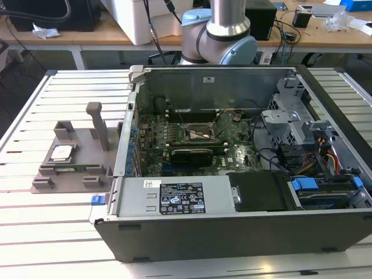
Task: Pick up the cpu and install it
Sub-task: 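Reach for the cpu, then pick up the cpu and move it towards the insertion slot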
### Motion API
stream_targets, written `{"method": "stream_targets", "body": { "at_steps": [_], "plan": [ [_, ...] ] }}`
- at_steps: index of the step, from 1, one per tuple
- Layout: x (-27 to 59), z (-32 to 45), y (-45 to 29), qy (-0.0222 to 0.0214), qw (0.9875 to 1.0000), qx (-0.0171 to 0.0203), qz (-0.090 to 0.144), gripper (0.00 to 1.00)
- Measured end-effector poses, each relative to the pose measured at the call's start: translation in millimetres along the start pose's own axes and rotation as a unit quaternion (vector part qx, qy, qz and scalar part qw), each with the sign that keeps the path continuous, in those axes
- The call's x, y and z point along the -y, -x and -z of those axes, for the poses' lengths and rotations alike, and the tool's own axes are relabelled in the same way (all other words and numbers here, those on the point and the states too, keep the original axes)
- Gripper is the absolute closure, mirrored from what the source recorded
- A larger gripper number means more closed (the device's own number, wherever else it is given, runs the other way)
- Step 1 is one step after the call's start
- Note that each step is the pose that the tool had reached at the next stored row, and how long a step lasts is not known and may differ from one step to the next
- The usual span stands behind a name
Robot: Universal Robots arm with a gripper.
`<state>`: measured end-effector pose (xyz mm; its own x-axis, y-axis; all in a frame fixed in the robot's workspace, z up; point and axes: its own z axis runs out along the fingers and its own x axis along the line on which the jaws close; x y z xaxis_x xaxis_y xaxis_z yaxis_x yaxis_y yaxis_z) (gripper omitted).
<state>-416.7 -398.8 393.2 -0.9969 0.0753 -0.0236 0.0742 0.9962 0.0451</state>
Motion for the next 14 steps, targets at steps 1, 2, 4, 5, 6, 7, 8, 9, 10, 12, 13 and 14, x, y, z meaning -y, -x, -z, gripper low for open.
{"method": "stream_targets", "body": {
  "at_steps": [1,2,4,5,6,7,8,9,10,12,13,14],
  "plan": [
    [0.0,0.0,0.0,0.0000,1.0000,0.0000,0.000,0.89],
    [0.0,0.0,-0.1,0.0000,1.0000,0.0000,0.000,0.89],
    [0.0,0.0,-0.1,0.0000,1.0000,0.0000,0.000,0.89],
    [0.0,0.0,-0.1,0.0000,1.0000,0.0000,0.000,0.89],
    [0.0,0.0,-0.1,0.0000,1.0000,0.0000,0.000,0.89],
    [0.0,0.0,-0.2,0.0000,1.0000,0.0000,0.000,0.89],
    [0.0,0.0,-0.2,0.0000,1.0000,0.0000,0.000,0.89],
    [0.0,0.0,-0.2,0.0000,1.0000,0.0000,0.000,0.89],
    [0.0,0.0,-0.3,0.0000,1.0000,0.0000,0.000,0.89],
    [0.0,0.0,-0.3,0.0000,1.0000,0.0000,0.000,0.76],
    [0.0,0.0,-0.3,0.0000,1.0000,0.0000,0.000,0.71],
    [0.0,0.0,-0.3,0.0000,1.0000,0.0000,0.000,0.64]
  ]
}}
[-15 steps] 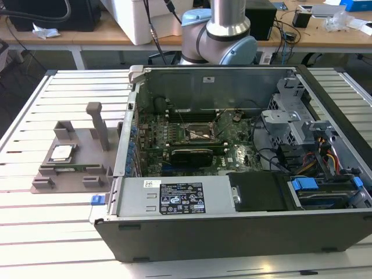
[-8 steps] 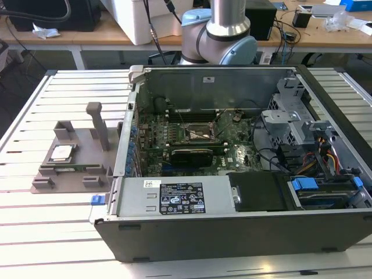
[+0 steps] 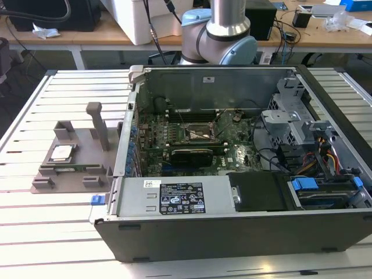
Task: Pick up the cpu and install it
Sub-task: 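Pick up the cpu and move it towards the insertion slot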
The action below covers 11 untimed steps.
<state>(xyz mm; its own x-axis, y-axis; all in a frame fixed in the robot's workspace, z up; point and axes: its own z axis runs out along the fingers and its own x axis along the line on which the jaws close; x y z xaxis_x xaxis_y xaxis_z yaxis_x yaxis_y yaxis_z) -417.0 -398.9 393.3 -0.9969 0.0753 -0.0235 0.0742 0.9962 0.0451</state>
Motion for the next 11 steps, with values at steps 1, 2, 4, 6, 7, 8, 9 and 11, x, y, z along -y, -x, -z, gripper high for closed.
{"method": "stream_targets", "body": {
  "at_steps": [1,2,4,6,7,8,9,11],
  "plan": [
    [0.0,0.0,0.0,0.0000,1.0000,0.0000,0.000,0.58],
    [0.0,0.0,0.0,0.0000,1.0000,0.0000,0.000,0.52],
    [0.0,0.0,-0.1,0.0000,1.0000,0.0000,0.000,0.35],
    [0.0,0.0,-0.1,0.0000,1.0000,0.0000,0.000,0.28],
    [0.0,0.0,-0.1,0.0000,1.0000,0.0000,0.000,0.28],
    [0.0,0.0,-0.2,0.0000,1.0000,0.0000,0.000,0.28],
    [0.0,-0.1,-0.2,-0.0001,1.0000,-0.0001,0.000,0.28],
    [0.0,-1.1,0.0,0.0000,1.0000,0.0000,0.000,0.28]
  ]
}}
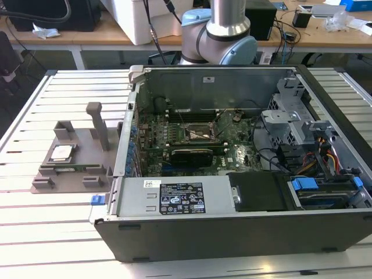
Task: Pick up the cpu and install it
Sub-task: 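Pick up the cpu and move it towards the insertion slot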
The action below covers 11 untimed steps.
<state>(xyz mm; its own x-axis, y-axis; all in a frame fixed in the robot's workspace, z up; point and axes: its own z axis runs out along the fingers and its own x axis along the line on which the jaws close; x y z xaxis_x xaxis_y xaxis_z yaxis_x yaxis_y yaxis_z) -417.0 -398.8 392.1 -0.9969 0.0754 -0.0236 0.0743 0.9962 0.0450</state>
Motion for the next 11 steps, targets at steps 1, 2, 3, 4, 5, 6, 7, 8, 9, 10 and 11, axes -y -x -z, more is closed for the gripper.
{"method": "stream_targets", "body": {
  "at_steps": [1,2,3,4,5,6,7,8,9,10,11],
  "plan": [
    [0.0,-0.9,0.4,0.0001,1.0000,0.0001,0.000,0.28],
    [0.0,-2.0,1.0,0.0001,1.0000,0.0001,0.000,0.28],
    [-0.3,-4.0,1.7,0.0000,1.0000,0.0000,0.000,0.28],
    [-0.4,-5.4,2.0,0.0000,1.0000,0.0001,0.000,0.28],
    [-0.5,-7.8,2.4,-0.0002,1.0000,0.0000,0.000,0.28],
    [-0.6,-9.7,2.6,-0.0003,1.0000,-0.0001,0.000,0.28],
    [-0.7,-10.8,2.7,-0.0003,1.0000,0.0000,0.000,0.28],
    [-0.6,-11.9,2.8,-0.0002,1.0000,0.0000,0.000,0.28],
    [-0.6,-12.9,2.8,-0.0002,1.0000,0.0000,0.000,0.28],
    [-0.6,-14.2,3.0,-0.0002,1.0000,0.0000,0.000,0.28],
    [-0.6,-15.2,3.1,-0.0002,1.0000,0.0000,0.000,0.28]
  ]
}}
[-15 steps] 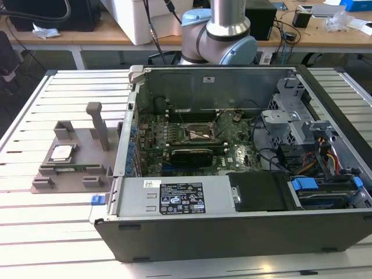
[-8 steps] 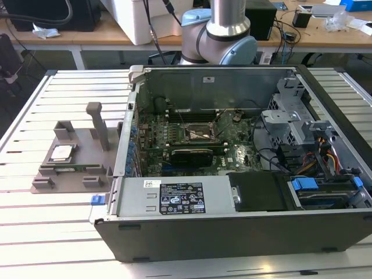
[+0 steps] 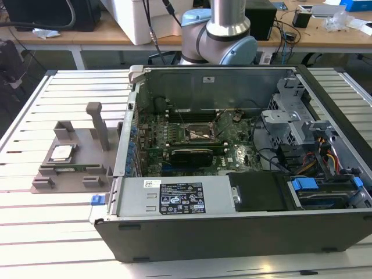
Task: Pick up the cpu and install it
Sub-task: 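Pick up the cpu and move it towards the insertion slot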
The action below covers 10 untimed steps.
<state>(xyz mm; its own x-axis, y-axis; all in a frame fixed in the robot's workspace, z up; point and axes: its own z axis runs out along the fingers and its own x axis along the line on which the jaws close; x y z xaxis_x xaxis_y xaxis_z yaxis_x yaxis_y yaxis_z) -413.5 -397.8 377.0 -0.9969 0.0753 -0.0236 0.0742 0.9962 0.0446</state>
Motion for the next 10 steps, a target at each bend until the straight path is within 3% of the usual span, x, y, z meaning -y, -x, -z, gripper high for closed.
{"method": "stream_targets", "body": {
  "at_steps": [10],
  "plan": [
    [0.4,-12.9,1.3,0.0000,1.0000,0.0000,0.000,0.28]
  ]
}}
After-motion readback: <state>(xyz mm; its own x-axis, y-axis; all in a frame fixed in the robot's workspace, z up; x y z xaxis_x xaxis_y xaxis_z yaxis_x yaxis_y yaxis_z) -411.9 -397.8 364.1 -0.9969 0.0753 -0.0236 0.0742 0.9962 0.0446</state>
